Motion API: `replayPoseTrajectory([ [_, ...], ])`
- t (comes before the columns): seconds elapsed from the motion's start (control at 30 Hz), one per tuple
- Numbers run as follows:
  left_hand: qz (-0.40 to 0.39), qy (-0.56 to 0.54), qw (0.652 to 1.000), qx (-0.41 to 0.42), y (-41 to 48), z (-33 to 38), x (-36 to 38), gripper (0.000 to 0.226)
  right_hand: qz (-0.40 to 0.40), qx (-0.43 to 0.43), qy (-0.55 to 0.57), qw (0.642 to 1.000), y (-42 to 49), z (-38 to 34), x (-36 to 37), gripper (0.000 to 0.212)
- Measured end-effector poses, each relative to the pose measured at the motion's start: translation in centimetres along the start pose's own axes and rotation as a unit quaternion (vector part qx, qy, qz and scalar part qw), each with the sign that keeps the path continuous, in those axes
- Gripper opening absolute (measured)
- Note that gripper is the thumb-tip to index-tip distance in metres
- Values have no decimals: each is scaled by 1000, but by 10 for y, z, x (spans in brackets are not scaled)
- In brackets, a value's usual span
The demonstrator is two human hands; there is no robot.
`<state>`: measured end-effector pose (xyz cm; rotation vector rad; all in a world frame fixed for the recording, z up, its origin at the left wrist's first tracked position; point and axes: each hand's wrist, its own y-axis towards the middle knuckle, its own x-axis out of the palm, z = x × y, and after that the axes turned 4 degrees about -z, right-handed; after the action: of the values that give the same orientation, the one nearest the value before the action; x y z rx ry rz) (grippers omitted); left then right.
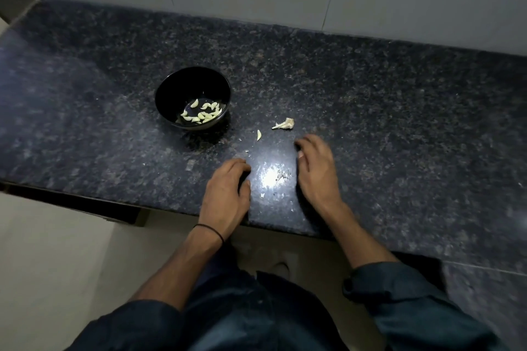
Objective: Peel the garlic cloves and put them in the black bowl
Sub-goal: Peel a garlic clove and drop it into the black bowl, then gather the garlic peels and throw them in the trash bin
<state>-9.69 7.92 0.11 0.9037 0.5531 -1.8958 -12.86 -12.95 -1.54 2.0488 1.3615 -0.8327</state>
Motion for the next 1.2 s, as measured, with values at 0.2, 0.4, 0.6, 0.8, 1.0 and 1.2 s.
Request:
replayPoseTrajectory([
  [0.2,16,-2,1000,8,2,1,2,25,-77,-107,-45,990,-52,-30,19,36],
  [0.4,28,-14,999,10,0,1,4,25,-38,-133,-79,987,-81,-33,25,23],
  [0.6,15,-13,1000,11,-2,0,4,29,-20,-173,-94,980,-81,-19,21,25],
  [0.8,-2,-1,1000,24,0,-3,-1,27,-30,-222,-169,960,-73,-20,15,13],
  [1.0,-24,34,997,69,9,-6,-13,17,3,-193,-195,962,-72,-32,19,14],
  [1.2,-74,-5,985,158,34,-15,-22,12,158,173,197,952,-66,-72,14,20],
])
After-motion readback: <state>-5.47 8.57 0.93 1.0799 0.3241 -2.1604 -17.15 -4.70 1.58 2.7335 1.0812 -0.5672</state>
